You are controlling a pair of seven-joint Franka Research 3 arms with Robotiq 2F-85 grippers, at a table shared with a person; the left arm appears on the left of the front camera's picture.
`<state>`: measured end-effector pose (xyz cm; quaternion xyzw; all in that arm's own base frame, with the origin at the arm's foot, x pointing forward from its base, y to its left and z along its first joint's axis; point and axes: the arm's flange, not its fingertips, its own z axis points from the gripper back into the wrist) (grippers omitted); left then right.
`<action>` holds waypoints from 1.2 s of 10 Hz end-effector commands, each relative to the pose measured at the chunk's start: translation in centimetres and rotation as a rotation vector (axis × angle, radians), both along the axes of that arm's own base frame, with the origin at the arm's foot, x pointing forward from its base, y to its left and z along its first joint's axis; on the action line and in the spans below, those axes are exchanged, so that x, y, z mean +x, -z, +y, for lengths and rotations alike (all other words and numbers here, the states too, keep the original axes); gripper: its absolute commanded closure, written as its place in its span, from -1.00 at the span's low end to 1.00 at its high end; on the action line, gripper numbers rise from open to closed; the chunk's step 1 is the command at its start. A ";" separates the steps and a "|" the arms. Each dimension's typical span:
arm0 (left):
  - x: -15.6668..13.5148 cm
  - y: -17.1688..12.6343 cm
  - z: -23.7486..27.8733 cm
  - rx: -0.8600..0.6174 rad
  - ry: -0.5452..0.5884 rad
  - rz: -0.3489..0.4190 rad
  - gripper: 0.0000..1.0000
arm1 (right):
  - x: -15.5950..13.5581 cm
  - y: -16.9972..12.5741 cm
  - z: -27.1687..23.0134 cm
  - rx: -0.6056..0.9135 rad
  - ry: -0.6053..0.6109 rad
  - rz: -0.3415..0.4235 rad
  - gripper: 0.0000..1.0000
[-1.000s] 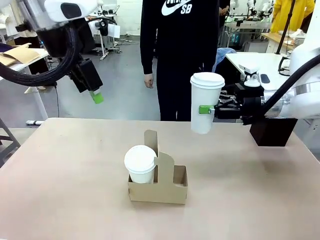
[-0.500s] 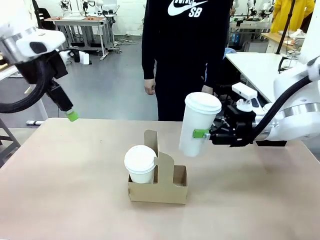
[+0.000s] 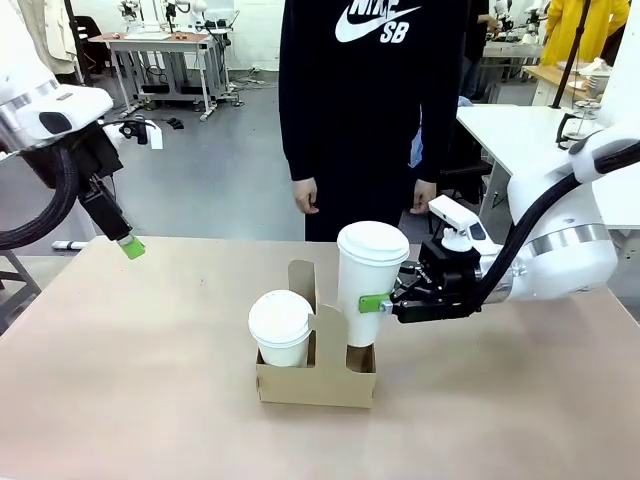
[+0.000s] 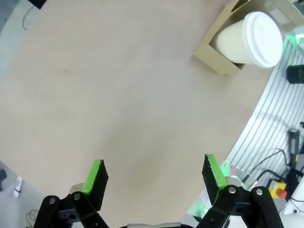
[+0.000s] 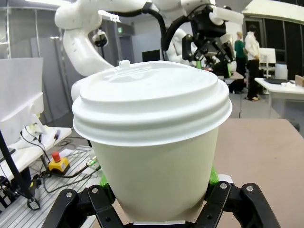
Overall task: Pour a drink into a cup and package it in a carrier.
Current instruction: Insert the held 600 ml Paper Cup into the Cup Carrier.
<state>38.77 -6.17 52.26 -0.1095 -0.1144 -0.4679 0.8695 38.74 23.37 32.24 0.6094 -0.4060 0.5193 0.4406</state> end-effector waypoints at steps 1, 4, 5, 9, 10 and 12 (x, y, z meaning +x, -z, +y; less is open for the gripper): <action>-0.1 -0.4 -0.4 0.005 -0.007 -0.004 -1.00 | -0.5 0.7 1.0 -0.005 -0.014 -0.023 -0.60; -0.1 -0.4 -0.4 0.005 -0.007 -0.004 -1.00 | -0.8 2.5 1.6 -0.010 -0.031 -0.004 -0.60; -0.1 -0.4 -0.4 0.005 -0.007 -0.004 -1.00 | -0.9 3.2 1.8 -0.015 -0.043 0.008 -0.60; -0.1 -0.4 -0.4 0.005 -0.007 -0.004 -1.00 | -1.3 5.8 2.1 -0.039 -0.102 0.002 -0.60; -0.1 -0.4 -0.4 0.005 -0.007 -0.004 -1.00 | -1.1 6.6 2.2 -0.046 -0.112 -0.010 -0.60; -0.1 -0.4 -0.4 0.005 -0.007 -0.004 -1.00 | -0.8 7.4 2.0 -0.054 -0.106 -0.038 -0.60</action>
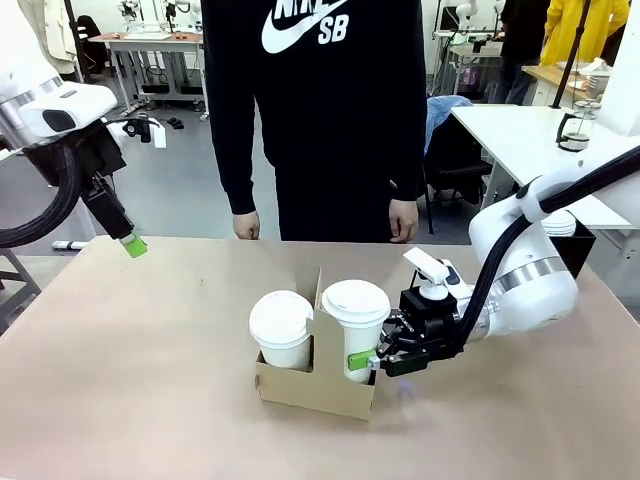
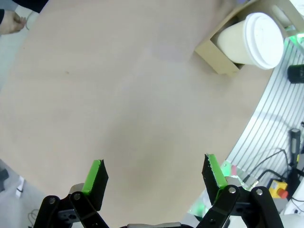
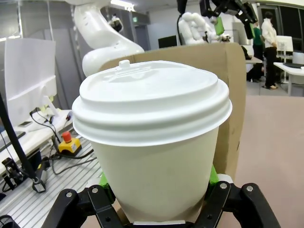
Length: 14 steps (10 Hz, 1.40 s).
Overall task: Pour a drink into a cup and package it in a carrier.
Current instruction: Insert the held 600 ml Paper Cup into the Cup Carrier.
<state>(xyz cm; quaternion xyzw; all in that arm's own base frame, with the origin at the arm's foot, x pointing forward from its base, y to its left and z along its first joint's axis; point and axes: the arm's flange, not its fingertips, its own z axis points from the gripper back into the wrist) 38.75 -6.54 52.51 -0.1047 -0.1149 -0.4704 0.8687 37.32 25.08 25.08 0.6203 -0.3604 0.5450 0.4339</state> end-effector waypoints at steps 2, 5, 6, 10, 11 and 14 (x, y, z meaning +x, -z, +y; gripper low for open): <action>-0.1 -0.2 0.0 -0.004 -0.011 0.002 -1.00 | 1.0 0.7 0.0 -0.015 -0.012 -0.077 -0.60; -0.1 -0.2 0.0 -0.004 -0.011 0.002 -1.00 | 1.3 0.4 -0.6 -0.063 -0.009 -0.142 -1.00; -0.1 -0.2 0.0 -0.004 -0.011 0.002 -1.00 | 1.4 -0.1 -1.0 -0.074 -0.003 -0.155 -1.00; -0.1 -0.2 0.0 -0.004 -0.011 0.002 -1.00 | 2.3 -2.6 -3.6 -0.105 0.021 -0.190 -1.00; -0.1 -0.2 0.0 -0.004 -0.011 0.002 -1.00 | 2.6 -2.7 -3.8 -0.106 0.024 -0.189 -1.00; -0.1 -0.2 0.0 -0.004 -0.011 0.002 -1.00 | 3.1 -2.6 -5.4 -0.130 0.050 -0.159 -1.00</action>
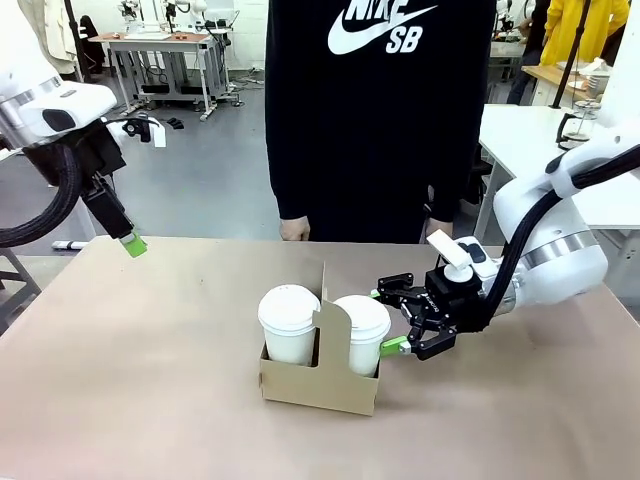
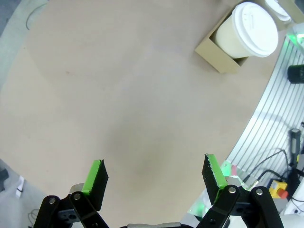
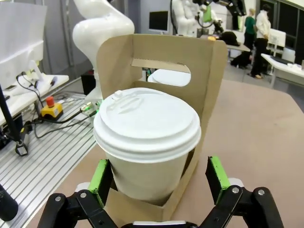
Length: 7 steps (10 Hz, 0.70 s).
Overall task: Pour a drink into a cup and package it in a carrier.
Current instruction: Insert the held 600 ml Paper Cup into the Cup Carrier.
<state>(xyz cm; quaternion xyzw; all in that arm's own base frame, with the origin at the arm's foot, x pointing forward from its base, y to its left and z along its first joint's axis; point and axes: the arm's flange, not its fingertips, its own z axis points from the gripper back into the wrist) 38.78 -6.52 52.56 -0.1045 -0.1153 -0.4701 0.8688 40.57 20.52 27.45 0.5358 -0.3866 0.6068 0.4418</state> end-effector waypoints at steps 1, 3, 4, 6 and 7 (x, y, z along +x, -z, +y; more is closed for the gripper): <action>-0.1 -0.1 0.0 -0.004 -0.010 0.003 -1.00 | -0.1 -0.5 -1.9 -0.042 0.036 0.031 -1.00; -0.1 -0.1 0.0 -0.004 -0.010 0.003 -1.00 | 0.0 -1.5 -5.7 -0.075 0.138 0.045 -1.00; -0.1 -0.1 0.0 -0.004 -0.010 0.003 -1.00 | -0.1 -2.2 -8.0 -0.105 0.205 0.057 -1.00; -0.1 -0.1 0.0 -0.004 -0.010 0.003 -1.00 | -1.7 -6.3 -13.7 -0.193 0.427 0.061 -1.00; -0.1 -0.1 0.0 -0.004 -0.010 0.003 -1.00 | -2.9 -8.8 -16.9 -0.255 0.551 0.091 -1.00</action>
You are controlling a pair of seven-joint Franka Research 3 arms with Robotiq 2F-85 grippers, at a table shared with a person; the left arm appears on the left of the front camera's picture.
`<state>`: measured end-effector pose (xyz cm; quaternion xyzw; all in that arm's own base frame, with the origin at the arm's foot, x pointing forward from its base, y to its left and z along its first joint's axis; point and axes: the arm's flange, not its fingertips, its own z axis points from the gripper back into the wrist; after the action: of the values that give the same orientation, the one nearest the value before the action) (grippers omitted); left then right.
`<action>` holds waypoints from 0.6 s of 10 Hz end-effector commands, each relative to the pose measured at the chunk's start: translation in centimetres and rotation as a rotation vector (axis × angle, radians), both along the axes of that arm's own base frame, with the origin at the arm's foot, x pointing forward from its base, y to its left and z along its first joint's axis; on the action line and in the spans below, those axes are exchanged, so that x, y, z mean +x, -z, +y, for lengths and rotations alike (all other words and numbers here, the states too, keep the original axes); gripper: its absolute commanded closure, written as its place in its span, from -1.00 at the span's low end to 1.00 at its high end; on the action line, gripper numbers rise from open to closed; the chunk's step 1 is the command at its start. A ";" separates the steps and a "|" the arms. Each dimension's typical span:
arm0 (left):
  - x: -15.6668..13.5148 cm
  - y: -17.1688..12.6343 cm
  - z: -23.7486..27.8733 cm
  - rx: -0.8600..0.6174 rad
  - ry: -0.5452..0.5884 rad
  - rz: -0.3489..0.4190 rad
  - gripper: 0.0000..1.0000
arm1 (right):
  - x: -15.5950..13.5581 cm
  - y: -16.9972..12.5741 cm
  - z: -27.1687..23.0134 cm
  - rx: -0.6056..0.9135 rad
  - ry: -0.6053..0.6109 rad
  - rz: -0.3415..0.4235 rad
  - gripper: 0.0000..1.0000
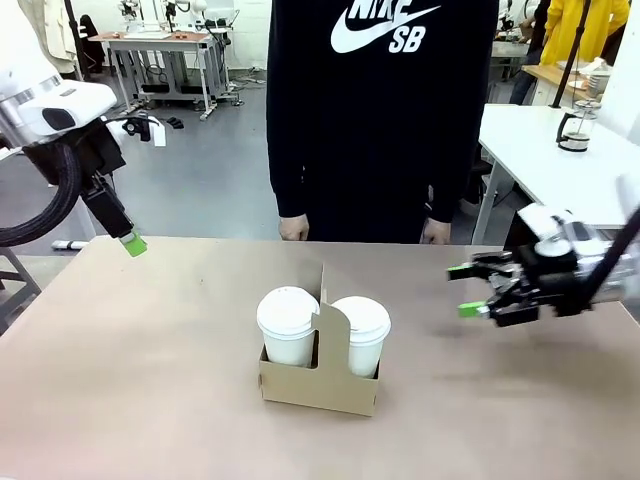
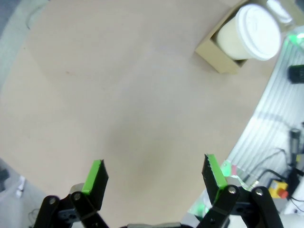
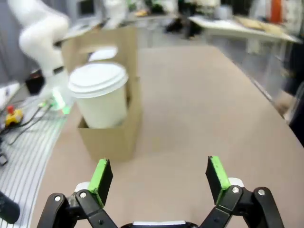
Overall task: Pour a drink into a cup and package it in a carrier.
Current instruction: Insert the held 600 ml Paper Cup into the Cup Carrier.
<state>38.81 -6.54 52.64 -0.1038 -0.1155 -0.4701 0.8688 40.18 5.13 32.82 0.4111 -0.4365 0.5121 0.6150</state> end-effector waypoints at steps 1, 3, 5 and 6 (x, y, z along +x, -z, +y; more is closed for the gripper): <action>-0.2 -0.1 0.0 -0.005 -0.010 0.004 -1.00 | -3.2 -4.7 -4.1 -0.149 0.203 0.095 -1.00; -0.2 -0.1 0.0 -0.005 -0.010 0.004 -1.00 | -4.4 -5.9 -7.9 -0.241 0.330 0.169 -1.00; -0.2 -0.1 0.0 -0.005 -0.010 0.004 -1.00 | -5.9 -6.8 -10.1 -0.273 0.393 0.196 -1.00; -0.2 -0.1 0.0 -0.005 -0.010 0.004 -1.00 | -6.1 -7.0 -10.5 -0.276 0.404 0.191 -1.00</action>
<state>38.83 -6.54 52.63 -0.1036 -0.1152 -0.4701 0.8689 37.48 -6.35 39.88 0.2687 -0.3819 0.3994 0.7890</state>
